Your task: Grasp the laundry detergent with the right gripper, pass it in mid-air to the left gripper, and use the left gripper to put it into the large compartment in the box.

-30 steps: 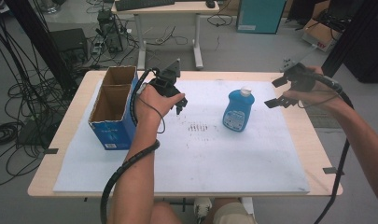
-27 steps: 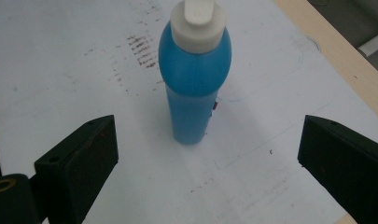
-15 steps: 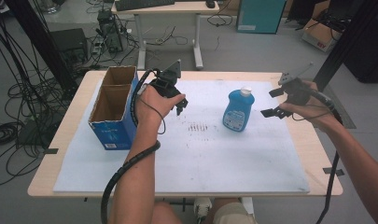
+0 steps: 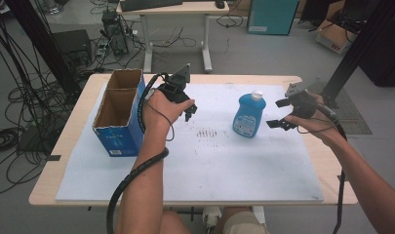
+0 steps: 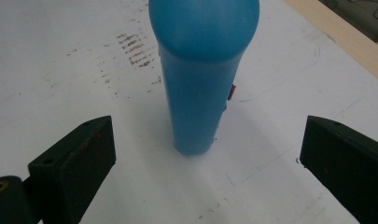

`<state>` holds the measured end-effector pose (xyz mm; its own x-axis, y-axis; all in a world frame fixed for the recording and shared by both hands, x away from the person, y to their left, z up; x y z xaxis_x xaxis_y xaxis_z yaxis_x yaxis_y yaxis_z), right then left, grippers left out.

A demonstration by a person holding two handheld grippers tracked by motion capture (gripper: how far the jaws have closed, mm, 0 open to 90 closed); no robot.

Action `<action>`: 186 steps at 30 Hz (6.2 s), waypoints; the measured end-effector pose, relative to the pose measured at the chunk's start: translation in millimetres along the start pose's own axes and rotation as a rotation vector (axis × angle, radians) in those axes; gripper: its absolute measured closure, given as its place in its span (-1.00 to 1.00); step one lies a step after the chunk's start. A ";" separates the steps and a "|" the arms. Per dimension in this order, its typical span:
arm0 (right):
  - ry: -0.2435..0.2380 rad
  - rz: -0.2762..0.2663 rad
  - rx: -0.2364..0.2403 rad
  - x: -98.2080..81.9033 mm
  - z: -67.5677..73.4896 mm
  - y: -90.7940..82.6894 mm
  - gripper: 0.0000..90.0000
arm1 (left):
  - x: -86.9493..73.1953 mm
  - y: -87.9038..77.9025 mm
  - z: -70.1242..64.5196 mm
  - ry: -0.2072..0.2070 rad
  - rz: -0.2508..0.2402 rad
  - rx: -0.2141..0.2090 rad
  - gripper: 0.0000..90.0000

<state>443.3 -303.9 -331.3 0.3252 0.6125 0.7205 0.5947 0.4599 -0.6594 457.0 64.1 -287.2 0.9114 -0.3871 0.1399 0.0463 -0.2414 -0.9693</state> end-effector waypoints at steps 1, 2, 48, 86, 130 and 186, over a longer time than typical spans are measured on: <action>0.000 0.000 0.000 0.0 0.0 0.0 -0.93 | 0.0 0.0 0.0 0.000 0.000 0.000 -0.87; -0.002 0.002 -0.005 0.0 1.9 3.2 -0.94 | 0.3 0.2 -0.4 0.003 -0.002 0.003 -0.87; -0.019 -0.089 -0.041 -8.6 26.3 61.9 -0.94 | 0.2 6.5 2.3 0.005 0.006 0.002 -0.87; -0.003 -0.158 -0.053 -10.4 28.0 69.9 -0.96 | 2.8 7.2 -3.2 0.016 0.008 0.003 -0.87; -0.001 -0.186 -0.050 -8.6 28.7 69.8 -0.96 | 6.0 4.9 -6.3 0.027 -0.002 0.005 -0.87; -0.005 -0.196 -0.042 -3.5 29.0 67.8 -0.96 | 6.1 1.8 -7.4 0.029 -0.011 0.006 -0.87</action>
<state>461.1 -256.3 -384.8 0.1966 0.5169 0.8332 0.6765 0.5435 -0.4969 459.6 54.7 -286.5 0.8984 -0.4105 0.1562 0.0584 -0.2408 -0.9688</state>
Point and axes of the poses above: each handheld gripper's, and its own axes: y roughly forward along the jaws, x roughly out of its top, z roughly to its left, the point moved 1 cm from there along y, roughly forward along the jaws, and after that the axes turned 15 degrees about -x, right-handed, at the moved point
